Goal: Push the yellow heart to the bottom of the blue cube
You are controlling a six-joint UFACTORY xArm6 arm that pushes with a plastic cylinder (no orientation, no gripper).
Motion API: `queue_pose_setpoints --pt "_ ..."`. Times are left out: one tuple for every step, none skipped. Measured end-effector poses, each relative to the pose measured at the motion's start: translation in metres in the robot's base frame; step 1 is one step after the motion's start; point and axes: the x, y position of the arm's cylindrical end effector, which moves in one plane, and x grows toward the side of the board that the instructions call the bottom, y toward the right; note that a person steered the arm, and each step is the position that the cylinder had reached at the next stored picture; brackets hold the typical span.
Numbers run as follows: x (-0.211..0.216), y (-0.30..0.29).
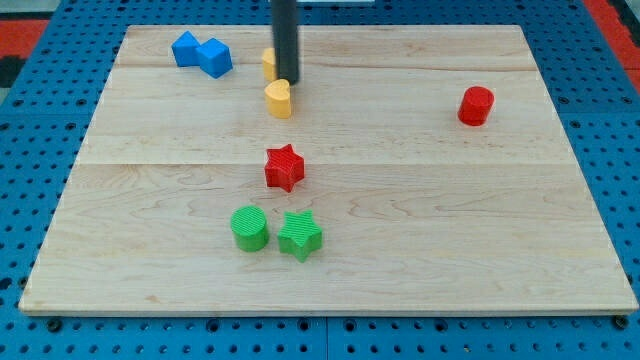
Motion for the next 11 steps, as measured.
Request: queue_pose_setpoints --pt "-0.001 -0.03" --pt "0.01 0.023" --pt "0.025 0.075" --pt "0.054 0.031" --pt "0.056 -0.019" --pt "0.052 -0.065" --pt "0.071 -0.073" --pt "0.08 -0.118" --pt "0.065 -0.11" --pt "0.056 -0.064" --pt "0.057 -0.048"
